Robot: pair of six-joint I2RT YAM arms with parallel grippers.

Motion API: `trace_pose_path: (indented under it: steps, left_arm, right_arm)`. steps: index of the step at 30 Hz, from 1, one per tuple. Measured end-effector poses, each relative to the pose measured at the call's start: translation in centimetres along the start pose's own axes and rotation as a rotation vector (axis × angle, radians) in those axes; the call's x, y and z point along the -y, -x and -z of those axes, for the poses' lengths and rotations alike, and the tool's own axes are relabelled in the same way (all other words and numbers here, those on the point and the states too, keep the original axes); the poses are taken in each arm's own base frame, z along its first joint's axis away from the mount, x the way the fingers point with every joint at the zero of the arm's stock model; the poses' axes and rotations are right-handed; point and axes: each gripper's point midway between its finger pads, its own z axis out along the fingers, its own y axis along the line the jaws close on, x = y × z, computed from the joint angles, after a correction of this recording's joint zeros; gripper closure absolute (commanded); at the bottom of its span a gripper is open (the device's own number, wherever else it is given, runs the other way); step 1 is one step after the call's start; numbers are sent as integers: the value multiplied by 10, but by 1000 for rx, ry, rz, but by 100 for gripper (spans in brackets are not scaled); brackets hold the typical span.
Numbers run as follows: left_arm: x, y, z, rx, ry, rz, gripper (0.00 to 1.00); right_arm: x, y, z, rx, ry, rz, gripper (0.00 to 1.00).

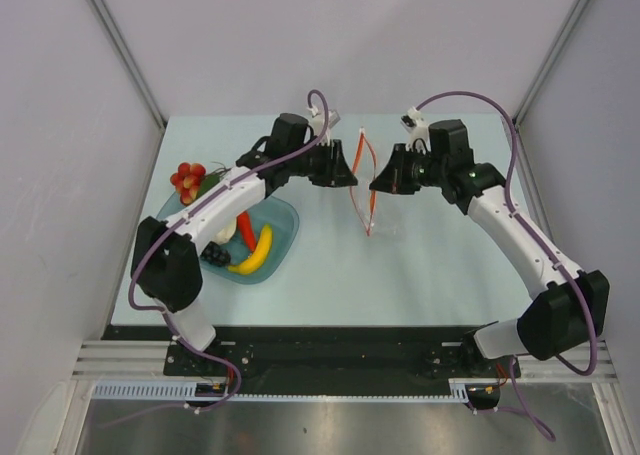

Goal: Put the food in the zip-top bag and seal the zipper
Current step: Open the zipper of the food storage bag at the center of the board.

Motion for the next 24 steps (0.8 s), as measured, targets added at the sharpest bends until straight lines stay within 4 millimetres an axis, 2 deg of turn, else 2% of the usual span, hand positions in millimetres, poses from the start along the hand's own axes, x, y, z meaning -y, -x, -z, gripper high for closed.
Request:
trace_pose_path:
  steps: [2,3,6,9,11,13,14,18,21,22,24]
  left_arm:
    - [-10,-6,-1,-25,19,4,96]
    - [-14,-7,1,-35,28,12,100]
    - [-24,-10,9,-64,42,17,100]
    - [-27,-10,19,-78,32,14,100]
    - [-23,-11,25,-88,15,6,100]
    - [-10,-14,30,-101,-15,-8,100]
    - [0,-17,32,-109,-36,-21,100]
    - [32,-30,32,-153,-112,-56,100]
    - [41,-37,31,-179,-135,-61,100]
    - [42,-38,32,-183,-137,-59,100]
    - [41,-39,33,-187,-138,-53,100]
  right_arm:
    - [1,1,3,4,-5,-4,100]
    - [3,2,6,7,-10,-7,100]
    - [14,7,18,29,-43,-18,100]
    - [40,11,35,65,-115,-39,100]
    - [57,9,41,71,-162,-61,78]
    - [67,7,41,65,-187,-82,64]
    - [68,5,40,59,-187,-83,62]
    - [62,4,31,46,-160,-57,62]
    - [57,4,26,38,-146,-32,60]
    - [55,5,24,35,-142,-23,67]
    - [51,6,22,31,-126,2,88]
